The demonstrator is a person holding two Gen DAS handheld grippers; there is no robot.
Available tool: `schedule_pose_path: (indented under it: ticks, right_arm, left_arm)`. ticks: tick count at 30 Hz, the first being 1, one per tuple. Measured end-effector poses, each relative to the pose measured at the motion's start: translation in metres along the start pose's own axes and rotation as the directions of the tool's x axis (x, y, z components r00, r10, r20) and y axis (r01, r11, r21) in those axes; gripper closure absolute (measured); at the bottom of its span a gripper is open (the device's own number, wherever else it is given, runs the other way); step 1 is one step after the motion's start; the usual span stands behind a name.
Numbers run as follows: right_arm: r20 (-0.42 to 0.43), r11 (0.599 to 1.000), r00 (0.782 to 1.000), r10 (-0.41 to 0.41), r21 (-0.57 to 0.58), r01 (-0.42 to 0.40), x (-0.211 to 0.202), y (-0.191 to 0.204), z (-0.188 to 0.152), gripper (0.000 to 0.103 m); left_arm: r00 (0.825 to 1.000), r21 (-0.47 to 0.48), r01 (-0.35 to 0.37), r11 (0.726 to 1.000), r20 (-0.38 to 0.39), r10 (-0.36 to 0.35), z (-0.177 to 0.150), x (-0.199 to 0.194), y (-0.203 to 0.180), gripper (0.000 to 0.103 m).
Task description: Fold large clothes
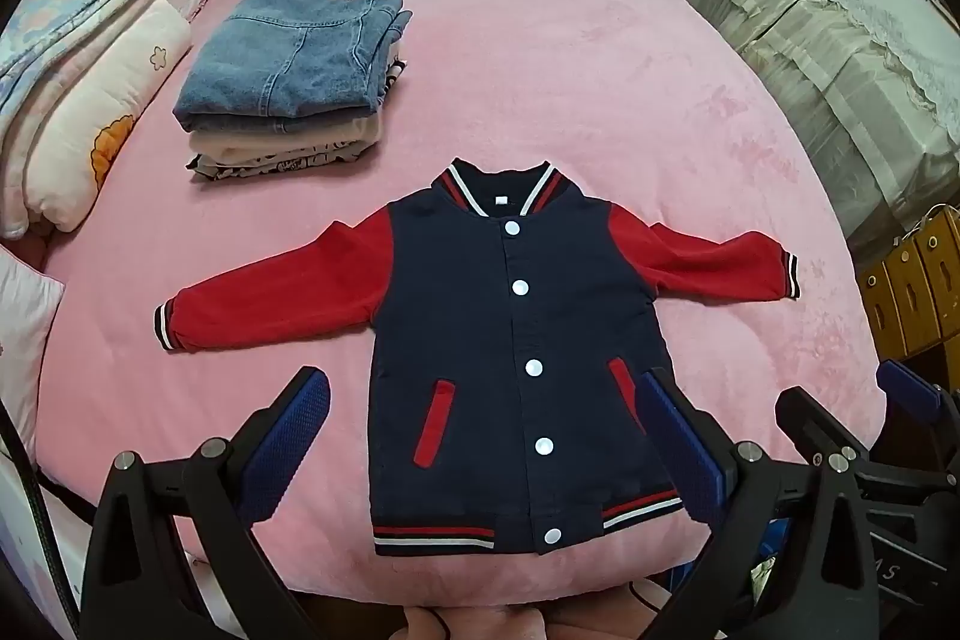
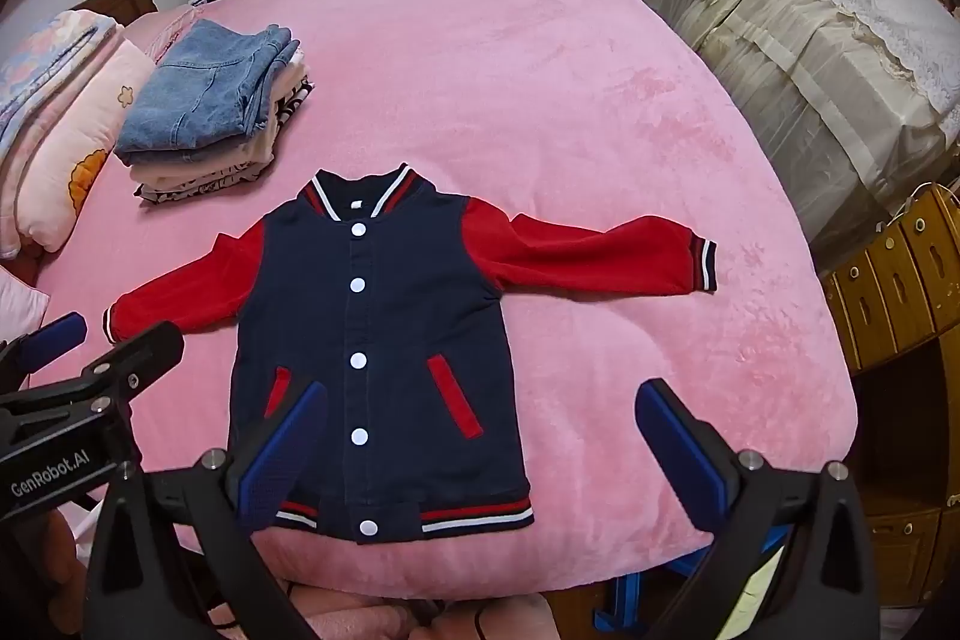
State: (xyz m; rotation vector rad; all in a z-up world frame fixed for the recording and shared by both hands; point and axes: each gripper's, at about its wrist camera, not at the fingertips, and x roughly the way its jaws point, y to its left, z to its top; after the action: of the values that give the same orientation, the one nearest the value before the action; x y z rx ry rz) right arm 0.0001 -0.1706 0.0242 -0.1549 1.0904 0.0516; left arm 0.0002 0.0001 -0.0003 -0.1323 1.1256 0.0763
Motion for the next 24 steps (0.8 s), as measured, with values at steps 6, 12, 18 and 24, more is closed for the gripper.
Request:
schedule_pose_path:
  ticks: [6,12,18,24]
  right_arm:
    - [-0.002,1.0,1.0,-0.001,-0.001,0.001,0.0003,0.002,0.0013,0.0]
    - [-0.005,1.0,1.0,-0.003,-0.002,0.003,0.0003,0.0043,0.0024,0.0]
    - [-0.008,1.0,1.0,-0.004,0.0,0.004,-0.0004,0.0063,0.0028,0.0]
    - [-0.008,1.0,1.0,-0.003,-0.002,0.003,-0.0014,0.0076,0.0039,0.0]
  left_arm:
    - [1.0,-0.001,0.0,1.0,0.006,0.0,-0.0005,-0.0013,-0.0003,0.002]
    - [1.0,0.0,0.003,1.0,-0.004,-0.003,0.0005,0.0003,0.0007,0.003]
    - [1.0,0.004,-0.001,1.0,-0.003,0.001,0.0002,0.0031,0.0061,0.003]
    - [1.0,0.006,-0.004,1.0,-0.003,0.005,0.0004,0.0028,0.0049,0.003]
